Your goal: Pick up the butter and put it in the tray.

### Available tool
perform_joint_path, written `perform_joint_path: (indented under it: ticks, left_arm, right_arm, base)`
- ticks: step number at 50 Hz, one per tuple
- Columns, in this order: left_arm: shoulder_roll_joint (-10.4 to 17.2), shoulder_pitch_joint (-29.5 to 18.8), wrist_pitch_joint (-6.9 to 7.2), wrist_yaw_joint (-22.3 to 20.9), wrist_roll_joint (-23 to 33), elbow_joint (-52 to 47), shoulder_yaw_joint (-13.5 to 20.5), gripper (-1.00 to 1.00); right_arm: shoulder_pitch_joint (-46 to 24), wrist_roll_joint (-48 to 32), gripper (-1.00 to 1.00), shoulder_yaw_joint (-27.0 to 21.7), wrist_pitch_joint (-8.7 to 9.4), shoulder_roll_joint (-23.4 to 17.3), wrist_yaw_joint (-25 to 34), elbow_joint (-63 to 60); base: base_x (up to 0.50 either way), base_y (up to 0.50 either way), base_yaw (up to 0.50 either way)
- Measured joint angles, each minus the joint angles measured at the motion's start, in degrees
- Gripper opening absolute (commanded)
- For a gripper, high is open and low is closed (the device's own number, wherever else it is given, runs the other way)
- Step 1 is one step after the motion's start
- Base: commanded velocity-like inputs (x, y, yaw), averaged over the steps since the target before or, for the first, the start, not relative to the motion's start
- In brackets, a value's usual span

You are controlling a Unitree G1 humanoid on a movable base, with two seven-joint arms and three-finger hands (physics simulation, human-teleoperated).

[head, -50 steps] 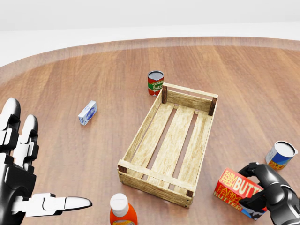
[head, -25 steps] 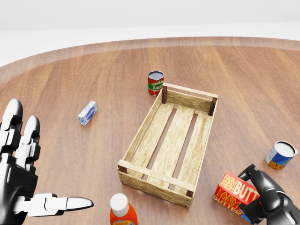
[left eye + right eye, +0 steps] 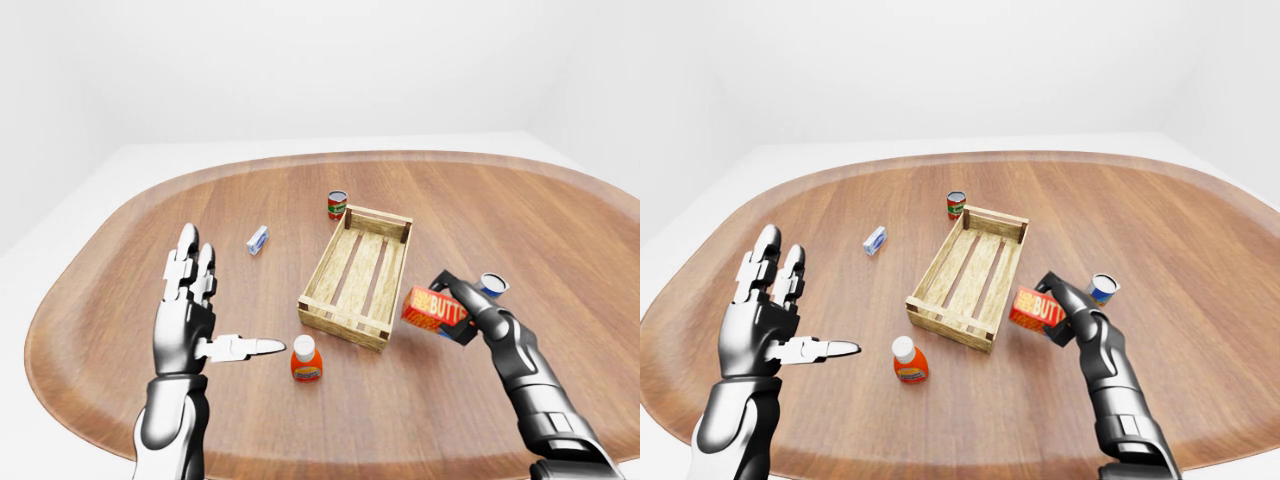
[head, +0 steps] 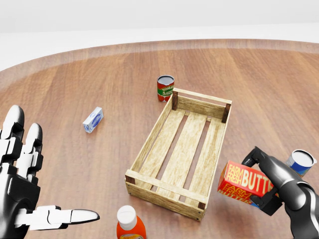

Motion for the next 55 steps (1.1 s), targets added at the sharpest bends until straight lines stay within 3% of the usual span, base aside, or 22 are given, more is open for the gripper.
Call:
perform_joint_path:
  ticks: [14, 25, 39, 55]
  left_arm:
    - [0.04, -0.26, 0.0, 0.0, -0.1, 0.28, 0.17, 1.0]
    - [0.06, -0.25, 0.0, -0.02, -0.24, 0.12, 0.34, 1.0]
    - [0.11, -0.56, 0.0, 0.03, -0.36, 0.11, 0.58, 1.0]
    - [0.19, -0.91, 0.0, 0.02, -0.65, 0.04, 1.01, 1.0]
  right_arm:
    - [1.64, -9.62, -1.0, -2.33, 0.0, -0.16, 13.15, -21.41]
    - [-1.31, -17.47, -1.0, -2.4, 0.0, 0.0, 22.7, -31.27]
    - [-8.41, -19.27, -1.0, -1.28, 0.0, 1.9, 21.63, -28.75]
    - [-17.66, -11.52, -1.0, 1.29, 0.0, 4.53, 11.22, -13.34]
  base:
    - [0.0, 0.0, 0.0]
    - [0.0, 0.0, 0.0]
    - [0.0, 0.0, 0.0]
    - [0.0, 0.0, 0.0]
